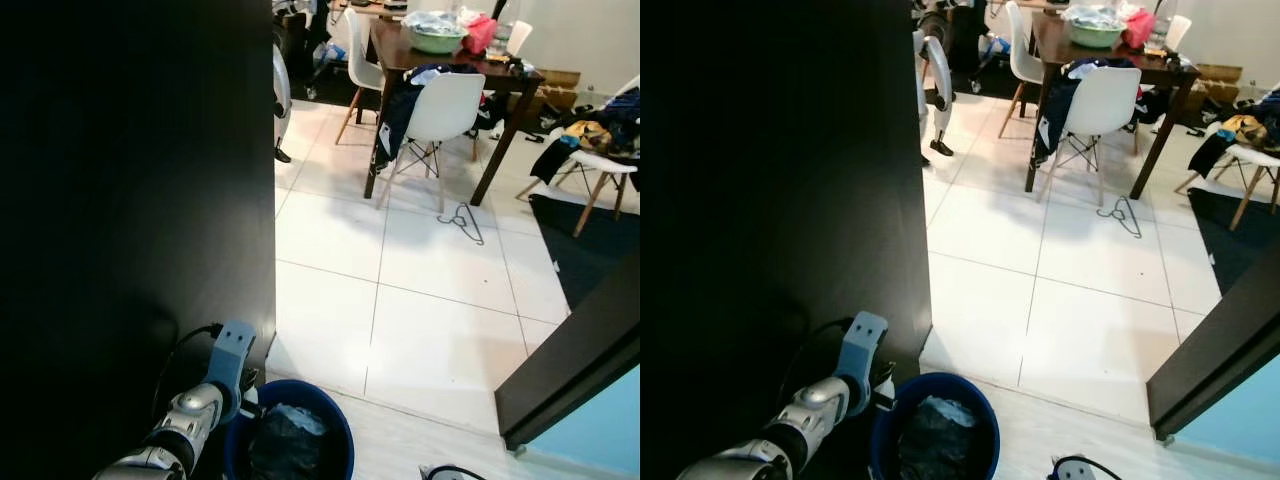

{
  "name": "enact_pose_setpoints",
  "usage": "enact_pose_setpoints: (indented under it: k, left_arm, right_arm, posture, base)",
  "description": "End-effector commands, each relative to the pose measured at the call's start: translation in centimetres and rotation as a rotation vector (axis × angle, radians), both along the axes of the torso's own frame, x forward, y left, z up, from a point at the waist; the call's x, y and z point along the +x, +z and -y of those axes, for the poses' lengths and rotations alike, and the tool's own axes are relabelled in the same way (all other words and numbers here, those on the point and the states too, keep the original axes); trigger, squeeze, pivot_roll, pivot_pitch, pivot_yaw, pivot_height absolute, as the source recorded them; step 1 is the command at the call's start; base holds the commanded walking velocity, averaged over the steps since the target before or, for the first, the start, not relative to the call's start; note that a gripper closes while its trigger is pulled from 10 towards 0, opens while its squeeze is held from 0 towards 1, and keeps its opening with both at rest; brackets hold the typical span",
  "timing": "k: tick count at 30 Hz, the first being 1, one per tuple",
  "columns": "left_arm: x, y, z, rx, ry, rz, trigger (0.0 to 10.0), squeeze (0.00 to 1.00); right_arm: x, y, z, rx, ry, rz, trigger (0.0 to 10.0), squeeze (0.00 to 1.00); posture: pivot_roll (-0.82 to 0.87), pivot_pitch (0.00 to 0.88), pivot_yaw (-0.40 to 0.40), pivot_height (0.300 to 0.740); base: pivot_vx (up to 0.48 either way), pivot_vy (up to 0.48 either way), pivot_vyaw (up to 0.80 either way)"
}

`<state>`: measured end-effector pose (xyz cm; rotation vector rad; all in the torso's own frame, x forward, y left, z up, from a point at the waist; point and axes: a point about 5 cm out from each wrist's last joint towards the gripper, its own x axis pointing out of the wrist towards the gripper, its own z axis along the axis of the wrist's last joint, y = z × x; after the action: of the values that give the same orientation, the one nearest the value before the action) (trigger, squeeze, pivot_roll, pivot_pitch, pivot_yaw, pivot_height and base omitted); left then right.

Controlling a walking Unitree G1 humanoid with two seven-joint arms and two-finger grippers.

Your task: Clean up the room

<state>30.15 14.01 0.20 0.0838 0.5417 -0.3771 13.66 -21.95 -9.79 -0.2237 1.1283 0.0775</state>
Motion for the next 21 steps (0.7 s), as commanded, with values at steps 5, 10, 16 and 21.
enact_pose_setpoints:
  k: [5, 10, 16, 21]
  left_arm:
    - [0.3, 0.2, 0.7, -0.045, 0.008, -0.01, 10.0, 0.0]
    - [0.3, 0.3, 1.3, -0.084, 0.011, -0.031, 10.0, 1.0]
    - [0.1, -0.1, 1.2, -0.108, 0.052, -0.058, 10.0, 1.0]
    - [-0.2, -0.4, 0.9, -0.124, 0.07, -0.08, 10.0, 1.0]
  right_arm:
    - [-0.2, -0.1, 0.1, -0.005, -0.006, -0.014, 10.0, 0.0]
    - [0.2, 0.2, 0.5, -0.014, -0.01, 0.0, 10.0, 0.0]
    - [1.7, 0.9, 1.2, -0.04, -0.031, 0.058, 10.0, 0.0]
    - [7.4, 4.0, 2.1, -0.06, -0.05, 0.25, 10.0, 0.0]
  posture:
    - [-0.02, 0.064, -0.03, 0.74]
    - [-0.03, 0.057, -0.027, 0.74]
    - [-0.03, 0.055, -0.025, 0.74]
    - [-0.03, 0.055, -0.025, 0.74]
  base:
    - [0.0, 0.0, 0.0]
    - [0.0, 0.0, 0.0]
    - [0.0, 0.0, 0.0]
    - [0.0, 0.0, 0.0]
